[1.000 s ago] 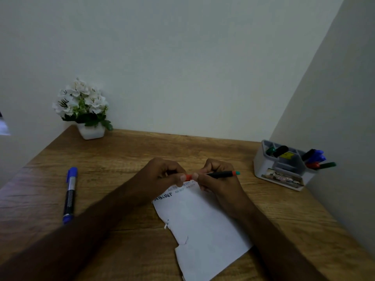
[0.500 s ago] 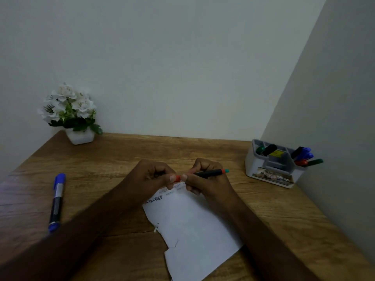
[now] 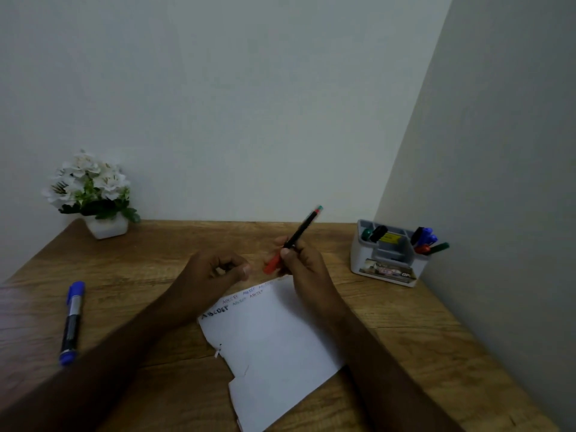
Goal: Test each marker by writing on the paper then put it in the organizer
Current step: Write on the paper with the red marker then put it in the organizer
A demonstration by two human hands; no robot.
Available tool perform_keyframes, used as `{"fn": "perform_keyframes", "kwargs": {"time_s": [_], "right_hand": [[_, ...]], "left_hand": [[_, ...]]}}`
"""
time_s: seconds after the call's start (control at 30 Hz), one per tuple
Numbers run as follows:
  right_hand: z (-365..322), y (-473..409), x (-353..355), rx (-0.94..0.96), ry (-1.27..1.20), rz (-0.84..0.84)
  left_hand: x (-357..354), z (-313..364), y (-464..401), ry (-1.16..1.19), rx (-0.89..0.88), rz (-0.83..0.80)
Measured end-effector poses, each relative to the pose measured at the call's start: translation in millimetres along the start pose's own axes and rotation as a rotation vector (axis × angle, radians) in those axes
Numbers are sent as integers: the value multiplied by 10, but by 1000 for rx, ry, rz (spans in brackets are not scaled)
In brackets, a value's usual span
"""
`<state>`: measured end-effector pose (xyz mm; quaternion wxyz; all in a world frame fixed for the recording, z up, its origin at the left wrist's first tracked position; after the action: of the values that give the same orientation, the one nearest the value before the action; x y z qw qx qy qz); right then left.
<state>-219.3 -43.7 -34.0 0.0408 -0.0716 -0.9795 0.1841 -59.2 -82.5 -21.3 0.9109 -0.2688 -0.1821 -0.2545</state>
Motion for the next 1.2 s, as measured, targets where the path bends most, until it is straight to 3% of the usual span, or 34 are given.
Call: {"fn": "perform_keyframes", "kwargs": {"time_s": [0.1,0.17,0.43,0.67,1.2], "right_hand": [[-101,16,91,130,471,50],[-266,40,122,206,645,88],[-1224,39,1008,248,825,338],[-1774,-76,1960,135,963,424],[-981,-455,1929,-132,1098,159]], "left_hand": [[-38,15,-68,-82,8,-17],[-63,53,-153,-128,6,-39],[-353,448,-731,-204,-54,-109],[-828,731,-1180,-227,-104,-153],[-1284,807,-1460,-294,-136,-261]]}}
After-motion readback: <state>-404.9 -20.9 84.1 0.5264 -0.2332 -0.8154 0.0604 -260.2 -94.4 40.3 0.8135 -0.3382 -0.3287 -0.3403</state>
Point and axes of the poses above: each hand's wrist, its own y-axis away from the middle knuckle, its own x-axis out of the back of the hand, z = x × y, the point moved 10 cm from there along -y, towards the middle knuckle, and after that the axes turned 3 degrees about -z, right-handed, at the moved point
